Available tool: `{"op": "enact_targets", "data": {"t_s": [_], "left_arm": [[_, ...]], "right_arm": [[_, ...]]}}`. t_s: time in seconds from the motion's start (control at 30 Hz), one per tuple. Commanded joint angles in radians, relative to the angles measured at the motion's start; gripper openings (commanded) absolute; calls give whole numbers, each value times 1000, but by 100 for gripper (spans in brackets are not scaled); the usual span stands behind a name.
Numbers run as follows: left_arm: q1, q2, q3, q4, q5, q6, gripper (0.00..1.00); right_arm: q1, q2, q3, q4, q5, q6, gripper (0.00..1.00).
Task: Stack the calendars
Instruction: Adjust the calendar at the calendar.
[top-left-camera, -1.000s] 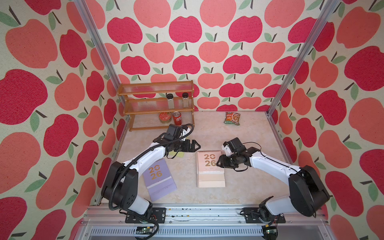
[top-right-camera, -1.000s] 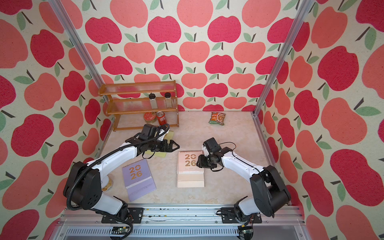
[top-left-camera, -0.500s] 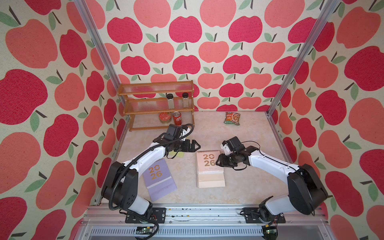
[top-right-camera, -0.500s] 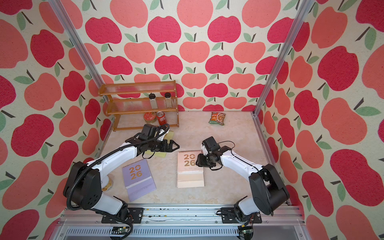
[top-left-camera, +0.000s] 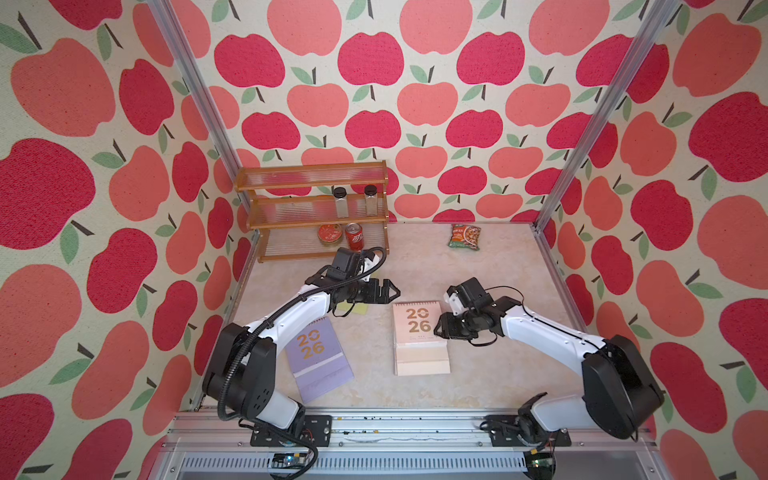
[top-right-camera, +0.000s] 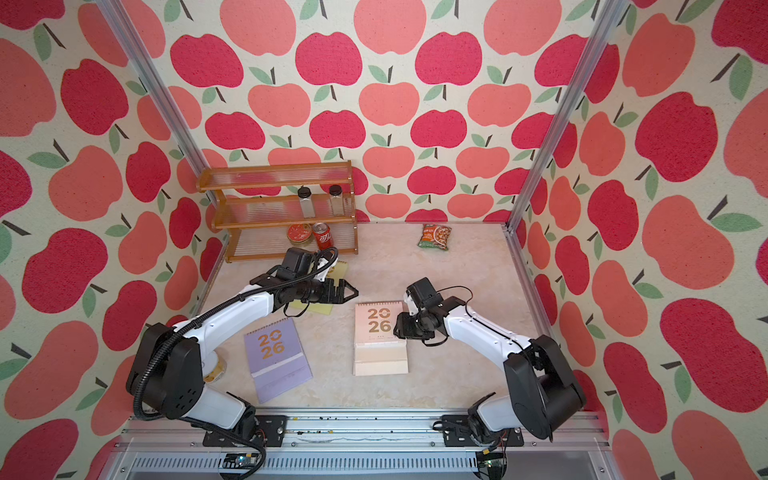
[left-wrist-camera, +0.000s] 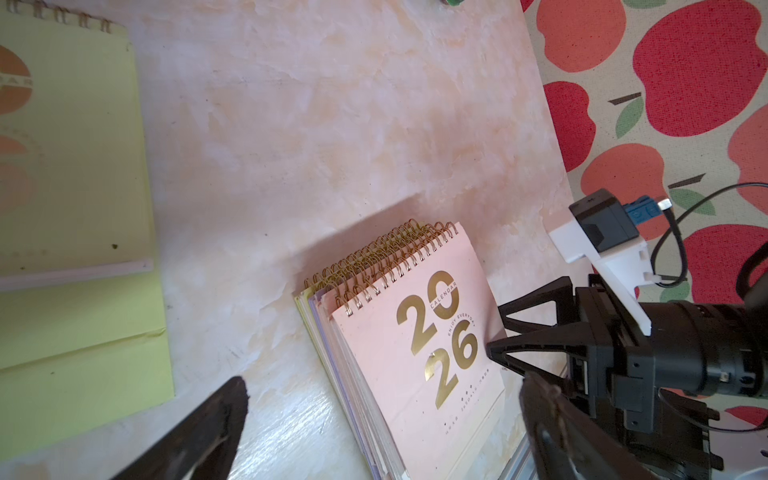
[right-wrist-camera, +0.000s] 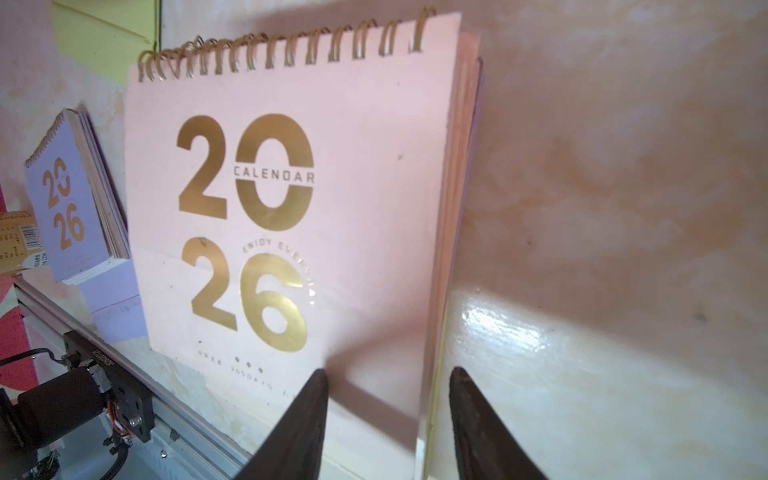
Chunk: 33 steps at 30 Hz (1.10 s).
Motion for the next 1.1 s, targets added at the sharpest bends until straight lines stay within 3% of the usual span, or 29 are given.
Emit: {"op": "enact_targets", "data": {"t_s": [0.0,1.07], "left_arm": [[7,-16,-4,-1,-11,10,99],[46,-31,-9,-9,-21,16,100]], "right_arm": [[16,-21,-18,-21,3,25,49],[56,-14,-12,10,-4,68,47]]}}
